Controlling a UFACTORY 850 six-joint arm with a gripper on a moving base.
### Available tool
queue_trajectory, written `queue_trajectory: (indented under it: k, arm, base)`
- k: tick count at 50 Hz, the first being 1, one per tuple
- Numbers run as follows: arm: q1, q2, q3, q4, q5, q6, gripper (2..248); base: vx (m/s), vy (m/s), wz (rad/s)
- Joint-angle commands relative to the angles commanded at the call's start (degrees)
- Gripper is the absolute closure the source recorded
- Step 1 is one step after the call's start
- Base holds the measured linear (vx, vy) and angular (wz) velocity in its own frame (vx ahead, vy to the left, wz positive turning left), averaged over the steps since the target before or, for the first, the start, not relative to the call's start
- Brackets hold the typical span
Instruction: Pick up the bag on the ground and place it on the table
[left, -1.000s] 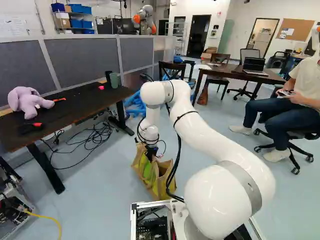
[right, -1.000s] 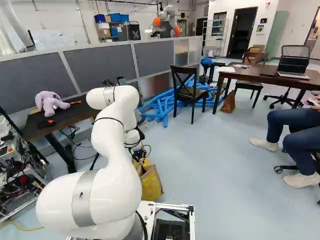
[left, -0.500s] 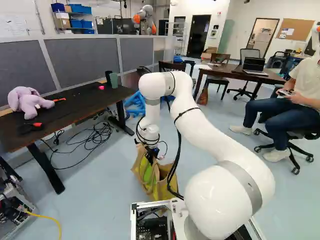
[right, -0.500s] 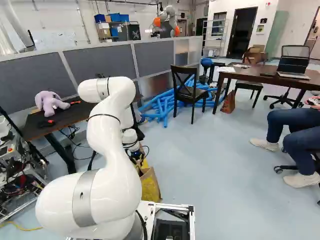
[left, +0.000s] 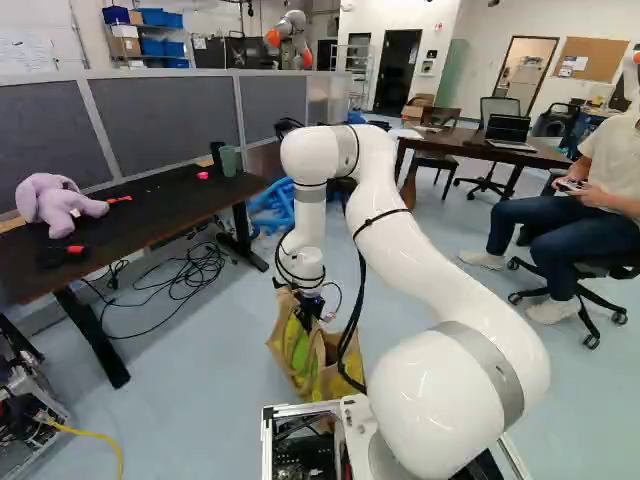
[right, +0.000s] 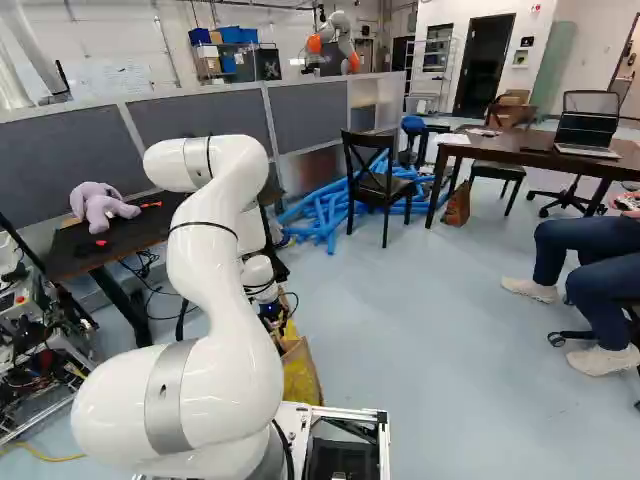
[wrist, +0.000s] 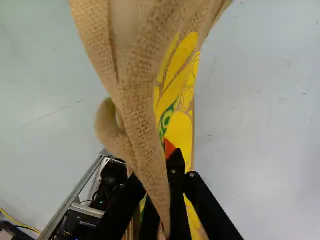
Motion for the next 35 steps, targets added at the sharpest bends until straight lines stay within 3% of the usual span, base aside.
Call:
queue_trajectory:
  k: [35]
  arm:
    - [-3.2, 8.8, 7.58, -0.03, 1.41, 0.0, 229]
  base:
    - [0.0, 0.0, 0.0]
